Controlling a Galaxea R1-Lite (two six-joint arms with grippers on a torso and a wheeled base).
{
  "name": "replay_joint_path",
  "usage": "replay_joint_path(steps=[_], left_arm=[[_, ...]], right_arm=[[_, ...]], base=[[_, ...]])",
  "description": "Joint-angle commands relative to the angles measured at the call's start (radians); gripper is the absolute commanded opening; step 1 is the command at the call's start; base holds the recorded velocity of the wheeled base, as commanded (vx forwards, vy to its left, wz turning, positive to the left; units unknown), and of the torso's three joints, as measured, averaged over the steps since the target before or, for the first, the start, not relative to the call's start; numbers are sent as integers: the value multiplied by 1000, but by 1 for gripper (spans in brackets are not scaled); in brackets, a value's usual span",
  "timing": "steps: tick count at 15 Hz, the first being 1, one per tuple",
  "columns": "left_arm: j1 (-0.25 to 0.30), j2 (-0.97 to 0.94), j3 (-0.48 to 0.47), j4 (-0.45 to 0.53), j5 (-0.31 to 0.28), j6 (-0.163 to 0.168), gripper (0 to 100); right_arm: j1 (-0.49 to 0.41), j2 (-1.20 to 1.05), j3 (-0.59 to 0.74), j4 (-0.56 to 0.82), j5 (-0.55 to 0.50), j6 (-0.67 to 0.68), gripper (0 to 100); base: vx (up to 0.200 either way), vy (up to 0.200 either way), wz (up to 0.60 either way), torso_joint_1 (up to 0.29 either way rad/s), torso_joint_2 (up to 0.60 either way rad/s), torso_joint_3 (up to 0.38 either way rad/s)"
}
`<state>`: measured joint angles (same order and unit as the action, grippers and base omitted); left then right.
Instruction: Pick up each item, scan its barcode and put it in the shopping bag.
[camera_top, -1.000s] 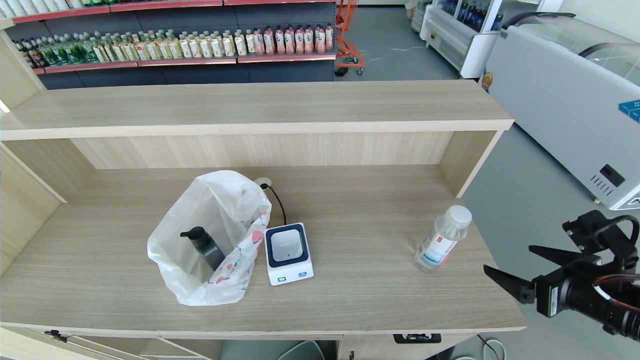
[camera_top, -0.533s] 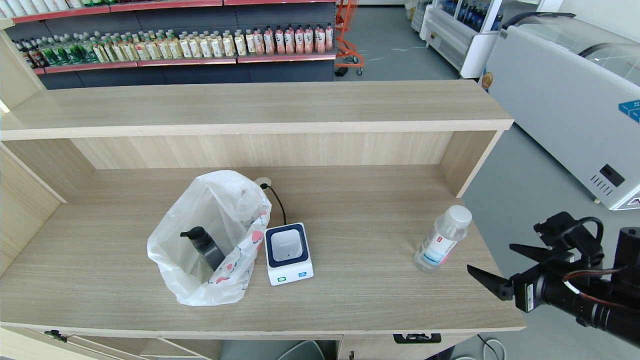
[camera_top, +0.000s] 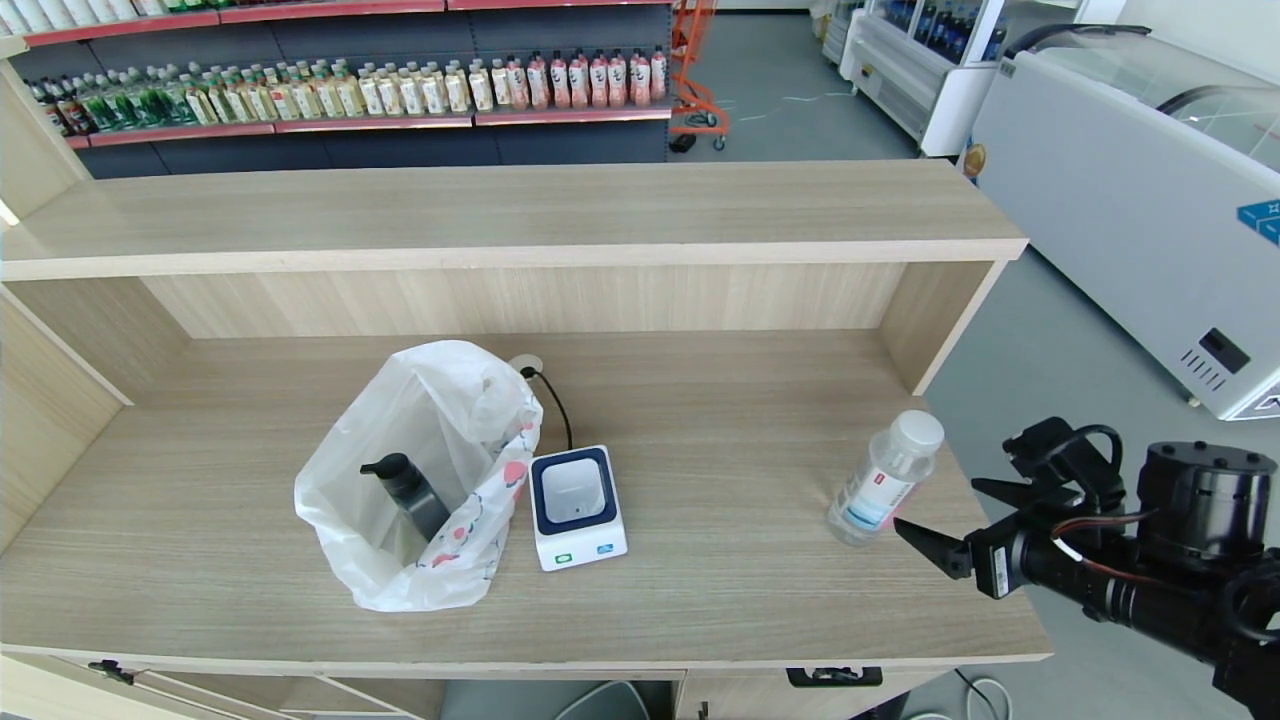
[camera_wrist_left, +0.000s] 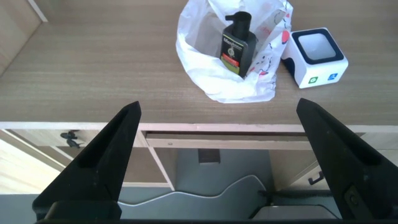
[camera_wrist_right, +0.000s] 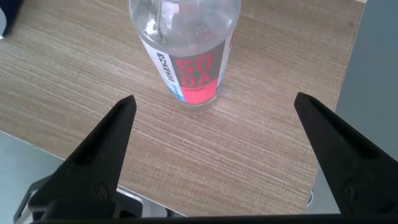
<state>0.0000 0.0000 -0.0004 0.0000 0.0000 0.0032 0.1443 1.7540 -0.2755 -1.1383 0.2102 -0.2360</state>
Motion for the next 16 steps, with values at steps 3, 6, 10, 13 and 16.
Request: replay_joint_path(steps=[3,6,10,13,16], left_arm=[[0,2,0,0,0,0,100],[0,2,0,0,0,0,100],[0,2,0,0,0,0,100],[0,2,-1,0,0,0,100],[0,2,-1,0,0,0,100]], right_arm=[[38,81,-62,-3,1,0,100],[54,107,-85,-3,1,-2,100],[67,137,-134,-3,1,-2,100],[77,162,-157,-3,1,-2,100],[98,183,-165,-21,1,-2,100]], base=[[0,0,0,0,0,0],[0,0,0,0,0,0],[0,0,0,0,0,0],[0,0,0,0,0,0],[0,0,0,0,0,0]])
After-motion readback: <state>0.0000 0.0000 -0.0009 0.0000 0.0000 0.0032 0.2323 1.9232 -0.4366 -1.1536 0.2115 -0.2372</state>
